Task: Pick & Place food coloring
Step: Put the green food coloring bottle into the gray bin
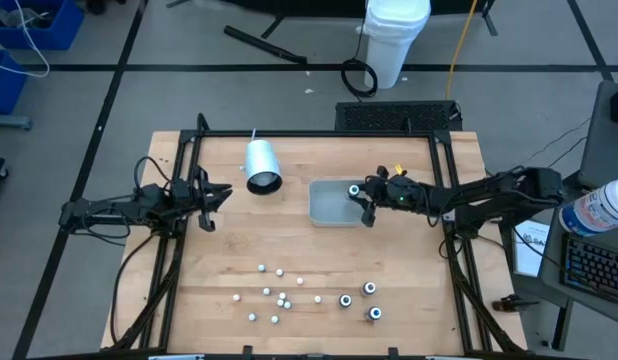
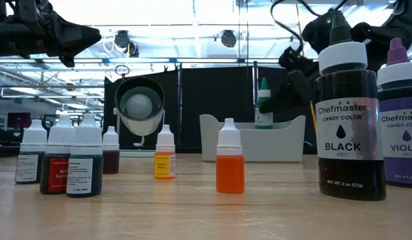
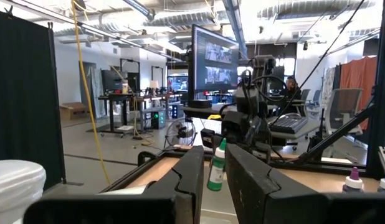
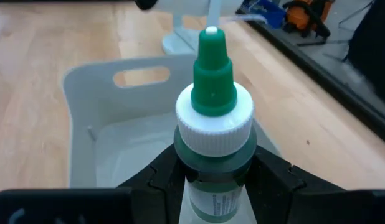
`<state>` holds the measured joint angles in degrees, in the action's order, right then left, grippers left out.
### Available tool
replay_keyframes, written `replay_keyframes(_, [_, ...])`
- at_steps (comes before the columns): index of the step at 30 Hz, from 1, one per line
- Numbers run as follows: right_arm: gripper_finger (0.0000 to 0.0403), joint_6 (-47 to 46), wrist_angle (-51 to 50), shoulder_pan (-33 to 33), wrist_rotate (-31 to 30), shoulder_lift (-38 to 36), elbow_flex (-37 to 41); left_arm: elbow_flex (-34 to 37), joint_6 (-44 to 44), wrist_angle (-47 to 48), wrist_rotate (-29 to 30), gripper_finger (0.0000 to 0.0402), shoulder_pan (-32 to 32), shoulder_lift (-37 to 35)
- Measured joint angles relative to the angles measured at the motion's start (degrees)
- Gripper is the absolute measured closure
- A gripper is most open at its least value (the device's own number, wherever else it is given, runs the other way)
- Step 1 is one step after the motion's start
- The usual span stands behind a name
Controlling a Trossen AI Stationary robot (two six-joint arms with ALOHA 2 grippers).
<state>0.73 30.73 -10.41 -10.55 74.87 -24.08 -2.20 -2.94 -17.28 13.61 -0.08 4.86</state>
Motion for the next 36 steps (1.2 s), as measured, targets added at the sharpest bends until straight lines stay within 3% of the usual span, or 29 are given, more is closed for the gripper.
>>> replay_keyframes(13, [0.027, -5.82, 1.33, 0.0, -0.2, 6.22, -0.69, 0.0, -0.32, 0.09, 0.0, 0.033, 0.02, 0.01])
replay_keyframes(26, [0.027, -5.38, 2.48, 0.02, -1.44, 7.37, -0.6, 0.0, -0.19, -0.02, 0.0, 0.033, 0.02, 0.0])
replay_keyframes(36, [0.027, -4.15, -0.51, 0.42, 1.71, 7.37, -7.59, 0.0, -0.19, -0.15, 0.0, 0.033, 0.01, 0.0])
